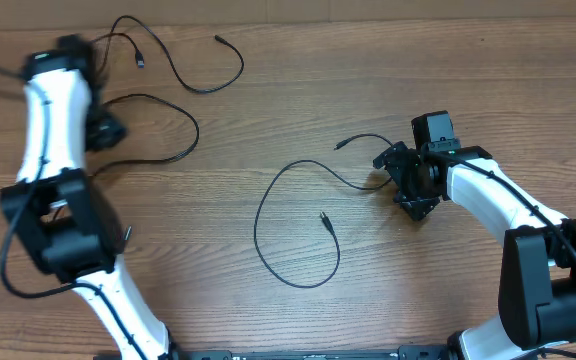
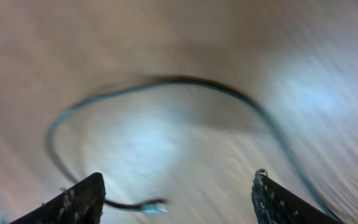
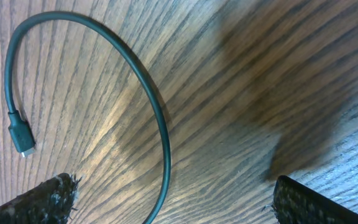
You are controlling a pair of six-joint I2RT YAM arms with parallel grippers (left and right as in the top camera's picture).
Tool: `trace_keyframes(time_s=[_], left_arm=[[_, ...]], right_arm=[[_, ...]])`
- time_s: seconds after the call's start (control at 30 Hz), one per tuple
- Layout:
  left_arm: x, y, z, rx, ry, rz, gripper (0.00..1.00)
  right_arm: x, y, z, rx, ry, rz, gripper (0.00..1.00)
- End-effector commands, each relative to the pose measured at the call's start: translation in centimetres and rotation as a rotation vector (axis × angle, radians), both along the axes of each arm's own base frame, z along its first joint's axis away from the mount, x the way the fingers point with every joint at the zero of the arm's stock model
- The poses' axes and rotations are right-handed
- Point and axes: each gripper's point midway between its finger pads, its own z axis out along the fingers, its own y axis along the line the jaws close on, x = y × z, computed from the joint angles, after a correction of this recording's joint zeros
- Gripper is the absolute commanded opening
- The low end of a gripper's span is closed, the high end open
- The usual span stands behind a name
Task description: Untangle cables
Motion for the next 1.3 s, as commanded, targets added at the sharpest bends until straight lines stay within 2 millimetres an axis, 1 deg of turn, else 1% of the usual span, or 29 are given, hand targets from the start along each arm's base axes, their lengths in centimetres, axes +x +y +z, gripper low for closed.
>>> trace_keyframes(time_s=[0.0,0.1,0.13,0.17,0.27,0.33,0.37,0.47,0.5,0.6,0.67,0.77,0.83,0.93,0.97,1.0,1.07,1.1,1.13,1.17,1.23,1.27], left_arm=[[-3.8,4.5,0.3,0.026,0.02,0.201,0.77],[-6.9,6.7,-0.8,-0.007,0.067,0.29,0.78],[-7.6,7.0,-1.3,-0.03,0.072,0.319,0.85],[-8.2,7.0,-1.8,-0.07,0.067,0.349,0.88],[-8.2,6.6,-3.1,-0.196,0.012,0.41,0.85],[-8.6,7.0,-3.3,-0.212,0.01,0.403,0.81],[-8.7,7.2,-3.4,-0.213,0.009,0.385,0.8],[-8.5,7.6,-3.5,-0.218,0.023,0.253,0.81],[-8.6,7.6,-3.5,-0.224,0.031,0.211,0.84],[-8.8,7.2,-3.8,-0.256,0.066,0.068,0.83],[-9.3,7.0,-4.3,-0.273,0.092,0.016,0.83],[-10.1,6.5,-5.3,-0.29,0.123,-0.005,0.84],[-10.5,6.3,-6.2,-0.298,0.138,-0.028,0.79],[-11.0,6.5,-7.4,-0.282,0.156,-0.05,0.67],[-11.0,6.4,-7.9,-0.28,0.154,-0.055,0.65],[-11.1,6.4,-8.4,-0.278,0.151,-0.061,0.66],[-11.3,6.3,-9.4,-0.276,0.148,-0.063,0.72],[-11.4,6.2,-9.9,-0.273,0.145,-0.064,0.71],[-11.4,6.2,-10.3,-0.269,0.142,-0.066,0.66],[-11.3,6.3,-10.5,-0.263,0.137,-0.066,0.57],[-11.1,6.8,-10.6,-0.238,0.128,-0.066,0.31],[-10.9,7.1,-10.5,-0.223,0.127,-0.069,0.23]], right_arm=[[0.0,-0.2,-0.2,-0.014,-0.002,0.003,1.0],[0.1,-0.2,-0.2,-0.013,-0.009,0.003,1.0],[0.2,-0.2,-0.2,-0.013,-0.011,0.003,1.0],[0.3,-0.2,-0.1,-0.012,-0.015,0.003,1.0],[0.3,-0.2,-0.1,-0.012,-0.016,0.003,1.0],[0.3,-0.2,-0.1,-0.012,-0.015,0.003,1.0],[0.3,-0.2,-0.1,-0.012,-0.016,0.003,1.0],[0.3,-0.2,-0.1,-0.012,-0.015,0.003,1.0],[0.3,-0.2,-0.1,-0.012,-0.015,0.003,1.0],[0.3,-0.2,-0.1,-0.012,-0.015,0.003,1.0],[0.3,-0.2,-0.1,-0.012,-0.015,0.003,1.0],[0.3,-0.2,-0.1,-0.012,-0.015,0.003,1.0],[0.3,-0.2,-0.1,-0.012,-0.015,0.003,1.0],[0.3,-0.2,-0.1,-0.013,-0.015,0.003,1.0],[0.3,-0.2,-0.1,-0.012,-0.015,0.003,1.0],[0.3,-0.2,-0.1,-0.012,-0.015,0.003,1.0],[0.3,-0.2,-0.1,-0.012,-0.015,0.003,1.0],[0.3,-0.2,-0.1,-0.012,-0.015,0.003,1.0],[0.3,-0.2,-0.1,-0.012,-0.015,0.003,1.0],[0.3,-0.2,-0.1,-0.012,-0.015,0.003,1.0],[0.3,-0.2,-0.1,-0.012,-0.015,0.003,1.0],[0.3,-0.2,-0.1,-0.012,-0.015,0.003,1.0]])
